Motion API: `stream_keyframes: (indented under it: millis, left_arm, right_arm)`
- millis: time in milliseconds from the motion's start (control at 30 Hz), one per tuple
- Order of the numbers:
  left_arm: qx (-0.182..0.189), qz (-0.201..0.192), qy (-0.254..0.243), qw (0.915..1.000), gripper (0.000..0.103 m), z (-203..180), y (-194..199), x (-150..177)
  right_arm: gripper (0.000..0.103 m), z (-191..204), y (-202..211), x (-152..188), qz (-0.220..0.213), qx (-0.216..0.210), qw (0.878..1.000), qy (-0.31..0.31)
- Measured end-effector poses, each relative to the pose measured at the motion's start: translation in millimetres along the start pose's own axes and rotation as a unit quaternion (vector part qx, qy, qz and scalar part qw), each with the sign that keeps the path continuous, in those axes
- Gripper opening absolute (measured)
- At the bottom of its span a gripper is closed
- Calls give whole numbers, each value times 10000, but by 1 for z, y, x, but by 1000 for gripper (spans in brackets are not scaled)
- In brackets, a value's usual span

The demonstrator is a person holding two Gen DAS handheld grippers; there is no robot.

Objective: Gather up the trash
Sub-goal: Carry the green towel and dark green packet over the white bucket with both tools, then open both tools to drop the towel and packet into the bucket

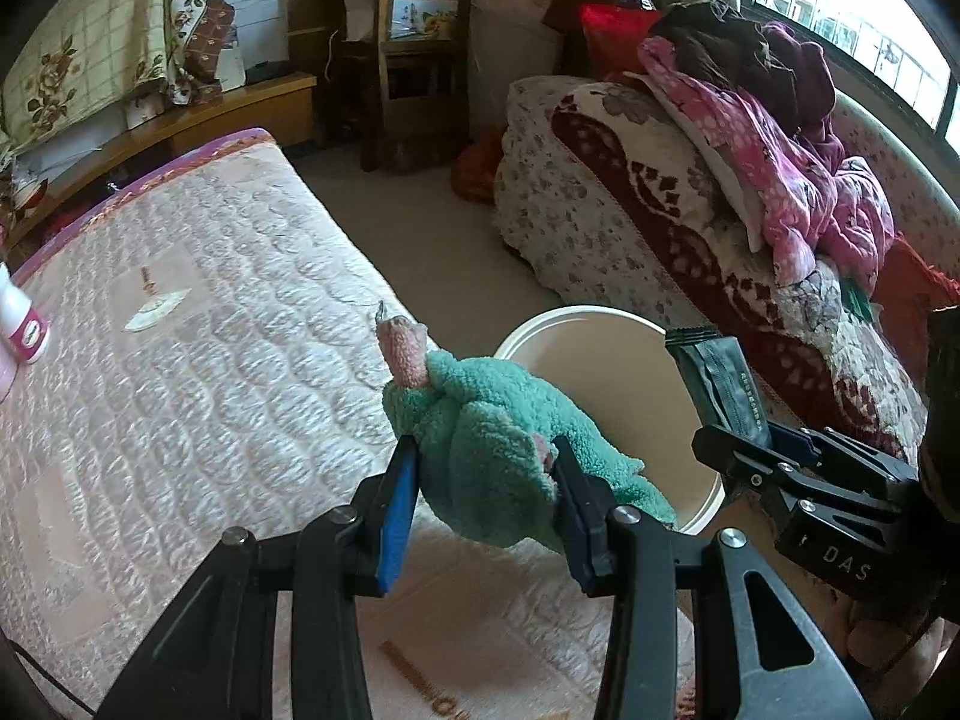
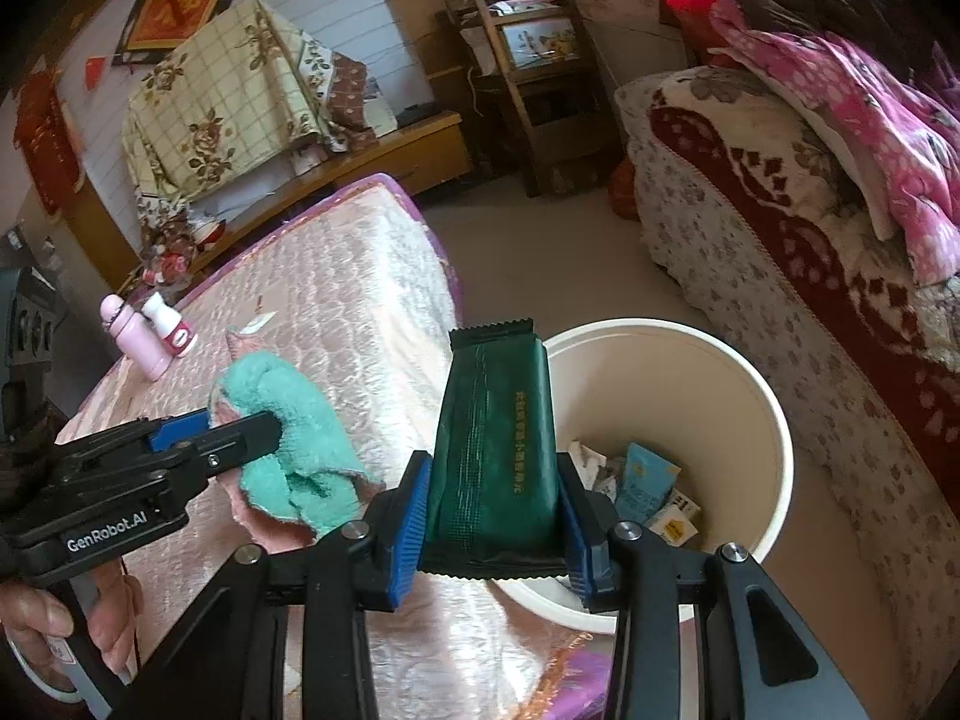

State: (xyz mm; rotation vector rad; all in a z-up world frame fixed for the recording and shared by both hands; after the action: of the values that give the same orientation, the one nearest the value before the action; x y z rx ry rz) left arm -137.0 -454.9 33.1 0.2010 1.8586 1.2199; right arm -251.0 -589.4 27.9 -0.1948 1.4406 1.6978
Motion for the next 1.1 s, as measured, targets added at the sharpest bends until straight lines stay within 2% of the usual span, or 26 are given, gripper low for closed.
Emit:
stream_keyframes:
  millis: [433, 933, 1033, 1100]
  left_arm:
    - [121, 151, -58, 9998, 44, -25, -31, -8]
    - [70, 238, -176, 9995, 45, -37, -52, -10]
    - [32, 235, -289, 9993, 47, -41, -54, -9]
    - [64, 206, -314, 9993, 53, -43, -54, -9]
  right_arm:
    - [42, -31, -4, 0, 40, 197, 9994, -280]
    - [44, -58, -14, -3, 93, 417, 9979, -491]
    - [48, -61, -15, -4, 87, 505, 9974, -502]
    - [51, -63, -16, -4, 110, 554, 9970, -520]
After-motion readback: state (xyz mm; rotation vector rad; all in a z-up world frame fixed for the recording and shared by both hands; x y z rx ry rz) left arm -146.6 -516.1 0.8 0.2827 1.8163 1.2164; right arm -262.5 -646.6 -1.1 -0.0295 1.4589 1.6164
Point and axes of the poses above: each gripper's, at about its wrist camera, not at the fingertips, and y roughly against the way its jaws point, z to its left, x to its underside, the point moved 3 cm from there along -y, roughly the way its jaws point
